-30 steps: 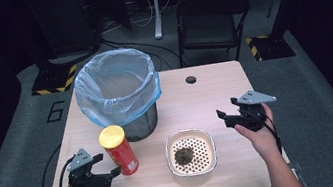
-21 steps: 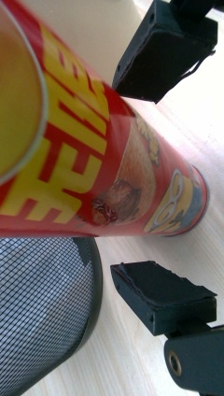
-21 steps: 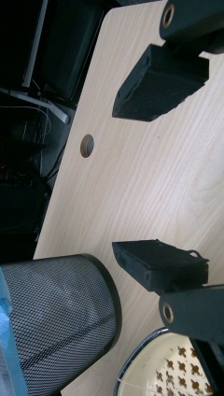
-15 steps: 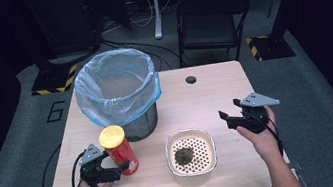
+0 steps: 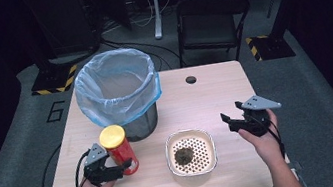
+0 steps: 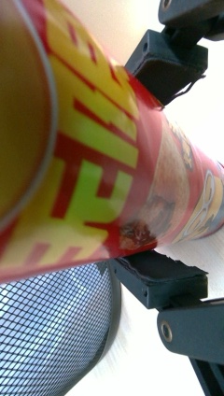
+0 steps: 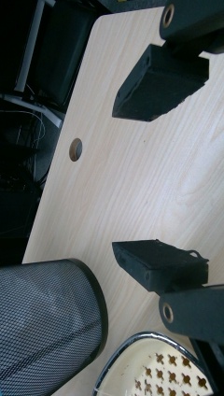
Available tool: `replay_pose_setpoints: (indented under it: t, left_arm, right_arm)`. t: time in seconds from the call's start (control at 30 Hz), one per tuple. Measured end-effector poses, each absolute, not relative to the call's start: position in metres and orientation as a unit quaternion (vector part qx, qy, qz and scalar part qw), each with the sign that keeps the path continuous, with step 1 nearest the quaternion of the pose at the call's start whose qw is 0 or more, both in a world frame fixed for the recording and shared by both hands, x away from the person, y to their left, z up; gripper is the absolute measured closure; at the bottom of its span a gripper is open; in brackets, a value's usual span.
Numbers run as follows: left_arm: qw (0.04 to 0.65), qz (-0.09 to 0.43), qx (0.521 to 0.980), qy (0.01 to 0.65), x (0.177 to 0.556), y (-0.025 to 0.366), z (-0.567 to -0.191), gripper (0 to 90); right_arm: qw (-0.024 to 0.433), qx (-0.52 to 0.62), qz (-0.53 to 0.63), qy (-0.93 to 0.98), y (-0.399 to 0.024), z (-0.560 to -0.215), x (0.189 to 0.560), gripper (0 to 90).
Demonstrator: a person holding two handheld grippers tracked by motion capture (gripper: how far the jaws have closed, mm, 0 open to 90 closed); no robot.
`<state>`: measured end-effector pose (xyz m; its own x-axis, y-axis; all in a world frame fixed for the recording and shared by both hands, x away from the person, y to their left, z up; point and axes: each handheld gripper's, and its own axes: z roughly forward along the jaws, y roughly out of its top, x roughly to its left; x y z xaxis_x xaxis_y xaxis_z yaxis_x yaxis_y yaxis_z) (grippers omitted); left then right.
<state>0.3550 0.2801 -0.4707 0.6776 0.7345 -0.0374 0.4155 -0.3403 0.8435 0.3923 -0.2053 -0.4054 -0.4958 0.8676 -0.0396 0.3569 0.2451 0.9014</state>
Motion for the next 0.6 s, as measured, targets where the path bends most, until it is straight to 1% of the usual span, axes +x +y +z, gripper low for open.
replay_pose_setpoints:
  t: [0.07, 0.2, 0.3, 0.37, 0.47, 0.6]
  left_arm:
    - [0.437, 0.187, 0.804, 0.358, 0.354, 0.278, -0.468, 24.1]
    - [0.429, 0.182, 0.809, 0.359, 0.353, 0.278, -0.466, 24.2]
    - [0.459, 0.168, 0.792, 0.366, 0.351, 0.282, -0.457, 24.2]
    - [0.468, 0.164, 0.787, 0.367, 0.351, 0.285, -0.45, 24.2]
    - [0.462, 0.156, 0.792, 0.367, 0.349, 0.287, -0.439, 24.2]
    - [0.456, 0.158, 0.797, 0.362, 0.346, 0.287, -0.423, 24.2]
  right_arm:
    - [0.283, 0.414, 0.452, 0.738, -0.206, -0.406, 0.392, 29.0]
    - [0.284, 0.414, 0.453, 0.737, -0.206, -0.406, 0.393, 29.0]
    - [0.283, 0.416, 0.453, 0.736, -0.207, -0.407, 0.393, 29.0]
    - [0.279, 0.418, 0.453, 0.736, -0.208, -0.408, 0.393, 29.0]
    - [0.279, 0.421, 0.451, 0.736, -0.21, -0.411, 0.394, 29.0]
    - [0.277, 0.426, 0.451, 0.734, -0.214, -0.412, 0.394, 29.0]
